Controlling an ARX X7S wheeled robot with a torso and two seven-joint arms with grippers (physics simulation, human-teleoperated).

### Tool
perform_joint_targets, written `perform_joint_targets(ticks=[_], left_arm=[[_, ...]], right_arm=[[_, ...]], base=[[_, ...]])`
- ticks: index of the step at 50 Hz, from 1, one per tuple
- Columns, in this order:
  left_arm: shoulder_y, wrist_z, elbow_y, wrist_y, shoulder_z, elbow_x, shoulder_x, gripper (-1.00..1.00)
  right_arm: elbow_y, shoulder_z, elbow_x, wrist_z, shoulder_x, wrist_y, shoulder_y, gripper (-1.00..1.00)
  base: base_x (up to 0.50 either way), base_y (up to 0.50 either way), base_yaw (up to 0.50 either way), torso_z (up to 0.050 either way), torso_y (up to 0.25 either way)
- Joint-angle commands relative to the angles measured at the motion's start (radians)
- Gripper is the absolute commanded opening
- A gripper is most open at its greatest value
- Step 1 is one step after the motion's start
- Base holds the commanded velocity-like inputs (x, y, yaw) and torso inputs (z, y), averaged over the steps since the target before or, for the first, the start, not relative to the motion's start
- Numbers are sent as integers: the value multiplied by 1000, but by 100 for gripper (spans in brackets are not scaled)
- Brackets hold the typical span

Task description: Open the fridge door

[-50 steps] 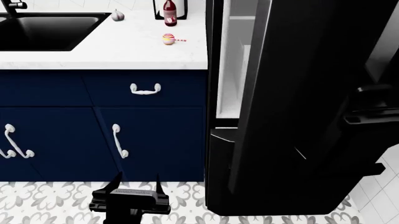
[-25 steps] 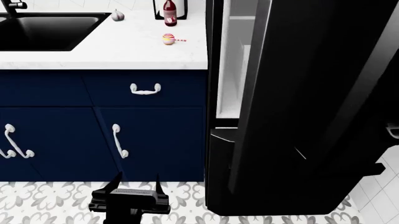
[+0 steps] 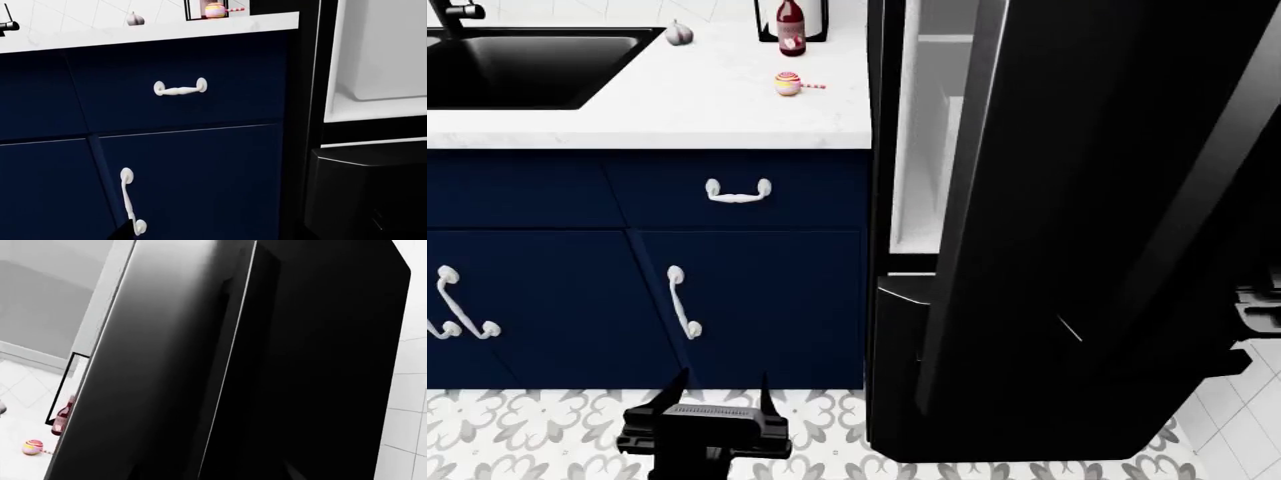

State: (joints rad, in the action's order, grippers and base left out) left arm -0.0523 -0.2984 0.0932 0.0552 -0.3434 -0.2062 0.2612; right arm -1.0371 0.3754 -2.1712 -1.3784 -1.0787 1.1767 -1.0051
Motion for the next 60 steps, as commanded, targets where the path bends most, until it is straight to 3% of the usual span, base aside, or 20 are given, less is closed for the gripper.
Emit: perform_joint_targets(ticks=[1, 32, 45, 60], left_arm=[[-1, -4, 0, 2, -3, -3, 2, 100], [0, -9, 2, 14, -13, -12, 9, 100], [-1, -14, 1, 14, -16, -15, 12, 100], [-1, -20, 1, 21, -19, -15, 14, 100]], right_arm=[[-9, -228, -66, -189, 220, 252, -238, 100], [-10, -472, 49, -192, 359, 307, -344, 100], [-10, -770, 180, -192, 463, 238, -484, 100], [-3, -1007, 334, -183, 562, 180, -533, 100]], base=[[0, 0, 0, 0, 0], [0, 0, 0, 0, 0], [0, 0, 0, 0, 0], [0, 0, 0, 0, 0]])
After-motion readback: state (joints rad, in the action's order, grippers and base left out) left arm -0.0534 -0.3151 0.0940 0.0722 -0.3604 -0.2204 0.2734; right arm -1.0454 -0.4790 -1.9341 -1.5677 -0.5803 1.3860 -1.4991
